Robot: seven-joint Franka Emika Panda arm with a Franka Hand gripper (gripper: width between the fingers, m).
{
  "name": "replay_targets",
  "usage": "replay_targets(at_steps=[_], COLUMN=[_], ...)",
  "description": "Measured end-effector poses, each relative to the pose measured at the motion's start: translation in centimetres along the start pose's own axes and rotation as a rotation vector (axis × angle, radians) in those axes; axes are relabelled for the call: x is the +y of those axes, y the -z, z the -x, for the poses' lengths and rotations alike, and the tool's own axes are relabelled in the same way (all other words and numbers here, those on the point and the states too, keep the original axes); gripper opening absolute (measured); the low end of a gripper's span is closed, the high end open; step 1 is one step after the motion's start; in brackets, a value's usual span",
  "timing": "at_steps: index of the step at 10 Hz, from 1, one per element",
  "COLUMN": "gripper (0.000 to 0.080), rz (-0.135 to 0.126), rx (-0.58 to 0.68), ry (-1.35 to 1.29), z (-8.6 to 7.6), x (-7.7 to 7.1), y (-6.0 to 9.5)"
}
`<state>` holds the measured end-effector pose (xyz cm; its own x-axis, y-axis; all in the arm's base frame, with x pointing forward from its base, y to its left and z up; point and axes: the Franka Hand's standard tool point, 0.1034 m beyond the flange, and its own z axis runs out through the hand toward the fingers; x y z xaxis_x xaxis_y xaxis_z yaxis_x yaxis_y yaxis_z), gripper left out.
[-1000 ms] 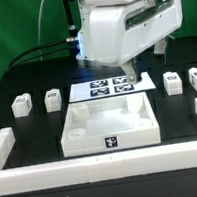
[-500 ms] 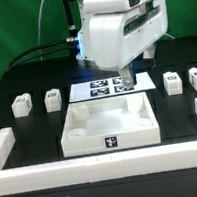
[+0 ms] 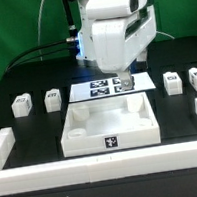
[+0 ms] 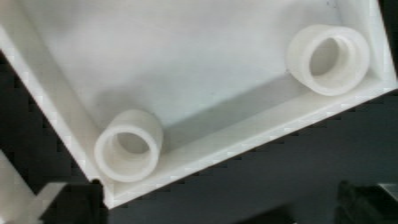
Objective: Assemble one leg
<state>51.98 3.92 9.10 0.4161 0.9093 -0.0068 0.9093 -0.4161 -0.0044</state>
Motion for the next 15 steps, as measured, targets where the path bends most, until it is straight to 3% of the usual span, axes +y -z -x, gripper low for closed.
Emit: replay_targets(at_steps=[2,6,10,13,14,15], gripper=[0.0650,0.0650,0.0650,0.0650,0.0650,0.0650], rz=[0.023,0.021,0.016,0.003,0.010,-0.003], rx=[0.015,0.008,0.004,0.006,0.013,0.013], ry=[0.128,0.392,0.394,0.495,0.529,0.520], z=[1.1,5.0,5.1,6.1,6.6,7.0], x=[-1.0,-4.3,-4.4,-6.1,-6.2,-6.3], y=[-0.8,-3.0,-3.2,-4.9,-5.6,-6.2])
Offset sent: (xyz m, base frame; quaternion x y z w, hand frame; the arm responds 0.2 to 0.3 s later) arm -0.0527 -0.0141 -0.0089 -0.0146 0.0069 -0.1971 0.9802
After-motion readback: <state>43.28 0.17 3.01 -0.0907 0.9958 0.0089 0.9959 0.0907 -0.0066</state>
